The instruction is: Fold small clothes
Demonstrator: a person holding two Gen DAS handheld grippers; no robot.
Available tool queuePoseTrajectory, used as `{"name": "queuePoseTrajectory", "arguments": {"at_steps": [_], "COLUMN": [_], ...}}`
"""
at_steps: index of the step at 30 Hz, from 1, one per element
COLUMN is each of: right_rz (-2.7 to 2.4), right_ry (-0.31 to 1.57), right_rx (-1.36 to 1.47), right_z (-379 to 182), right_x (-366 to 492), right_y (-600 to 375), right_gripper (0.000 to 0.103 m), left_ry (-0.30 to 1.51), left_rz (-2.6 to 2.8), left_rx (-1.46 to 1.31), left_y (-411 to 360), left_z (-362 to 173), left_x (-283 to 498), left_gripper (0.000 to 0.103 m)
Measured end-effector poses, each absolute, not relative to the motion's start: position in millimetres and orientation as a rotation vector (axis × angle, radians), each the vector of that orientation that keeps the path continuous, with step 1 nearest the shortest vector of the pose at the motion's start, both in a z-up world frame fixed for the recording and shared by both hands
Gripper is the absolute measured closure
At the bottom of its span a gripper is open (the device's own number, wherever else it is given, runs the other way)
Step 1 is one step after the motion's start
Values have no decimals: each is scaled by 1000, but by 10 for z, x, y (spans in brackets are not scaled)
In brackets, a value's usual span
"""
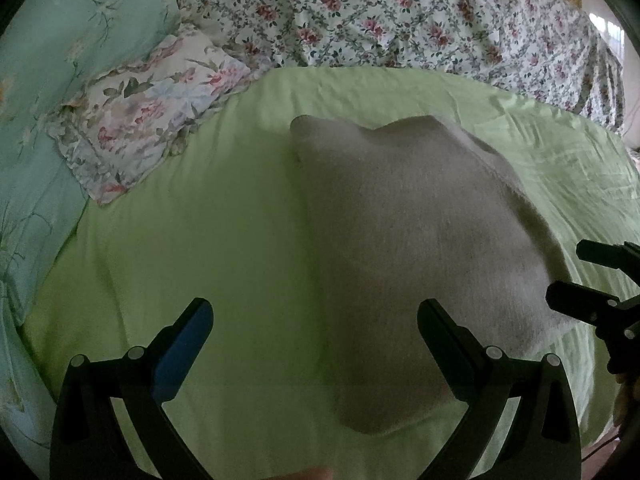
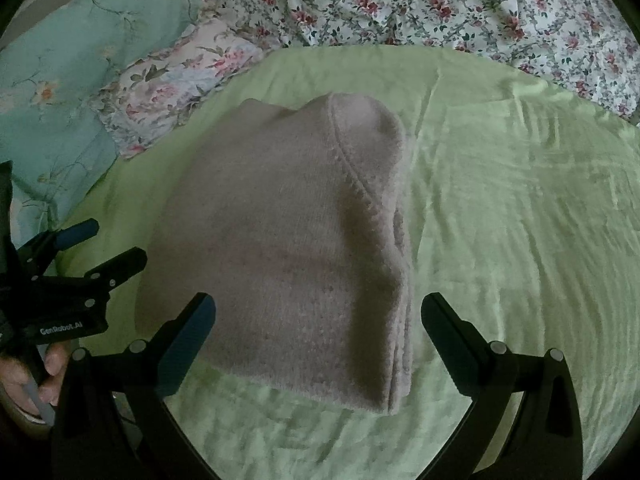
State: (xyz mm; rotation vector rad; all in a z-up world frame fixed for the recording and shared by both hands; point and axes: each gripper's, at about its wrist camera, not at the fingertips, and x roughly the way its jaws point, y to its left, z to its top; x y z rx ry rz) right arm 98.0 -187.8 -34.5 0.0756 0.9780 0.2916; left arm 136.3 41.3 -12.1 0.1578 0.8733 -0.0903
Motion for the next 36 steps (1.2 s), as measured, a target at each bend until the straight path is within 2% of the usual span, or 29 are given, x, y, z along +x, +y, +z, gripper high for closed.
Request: {"name": "queuePoseTrajectory", "arguments": {"at_steps": [36], "right_rz": [299], "right_ry": [994], "right_rx": [82], "right_z": [-247], "right_x": [577], "right_y": [-1796], "right_gripper": [0], "left_ry": [881], "left_rz": [-126], "left_rx": [208], "left_y": [410], "left_z": [34], "left_x": [899], "left_gripper": [1]}}
